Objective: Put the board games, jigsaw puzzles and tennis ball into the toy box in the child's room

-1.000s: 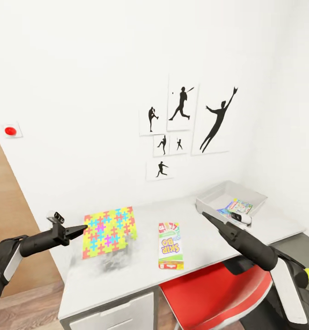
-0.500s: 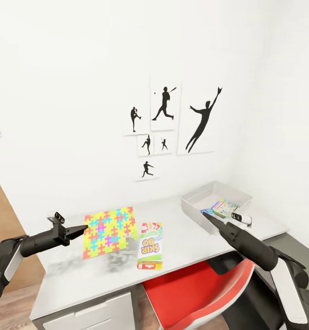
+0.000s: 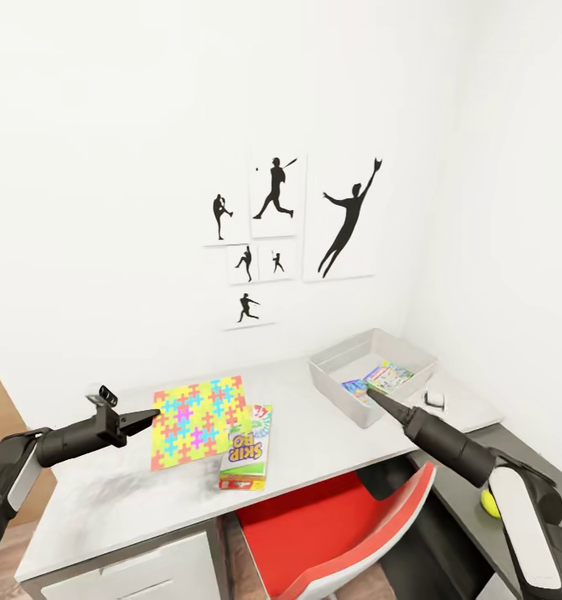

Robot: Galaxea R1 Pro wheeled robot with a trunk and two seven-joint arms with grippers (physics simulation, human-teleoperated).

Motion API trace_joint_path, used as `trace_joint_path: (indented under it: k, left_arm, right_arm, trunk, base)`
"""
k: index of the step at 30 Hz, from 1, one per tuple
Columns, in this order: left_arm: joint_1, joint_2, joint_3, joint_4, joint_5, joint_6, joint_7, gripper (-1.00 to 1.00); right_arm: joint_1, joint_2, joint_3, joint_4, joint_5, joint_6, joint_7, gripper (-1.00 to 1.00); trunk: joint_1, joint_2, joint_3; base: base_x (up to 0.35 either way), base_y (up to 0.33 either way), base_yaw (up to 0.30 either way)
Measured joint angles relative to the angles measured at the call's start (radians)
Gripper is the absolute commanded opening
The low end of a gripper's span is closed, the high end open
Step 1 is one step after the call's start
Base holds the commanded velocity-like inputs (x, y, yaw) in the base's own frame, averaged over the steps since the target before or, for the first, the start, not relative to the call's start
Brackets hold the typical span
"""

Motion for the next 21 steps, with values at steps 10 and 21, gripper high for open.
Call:
trace_joint_path:
  k: [10,21]
  left_arm:
    - [0.0,0.0,0.0,0.0,0.0,-0.013,0.0,-1.0]
    - [0.0,-0.001,-0.001,0.0,0.0,-0.014,0.0,-1.0]
  right_arm:
    - [0.0,-0.026,-0.088,0.001,-0.009,0.016,-0.044,1.0]
    - [0.0,-0.028,-0.17,0.002,-0.003,0.016,0.016,1.0]
  trunk:
    - [0.0,0.0,0.0]
    - [0.0,-0.001,0.005]
  base:
    - [0.091,-0.036,0.0]
    - [0.206,-0.068,-0.107]
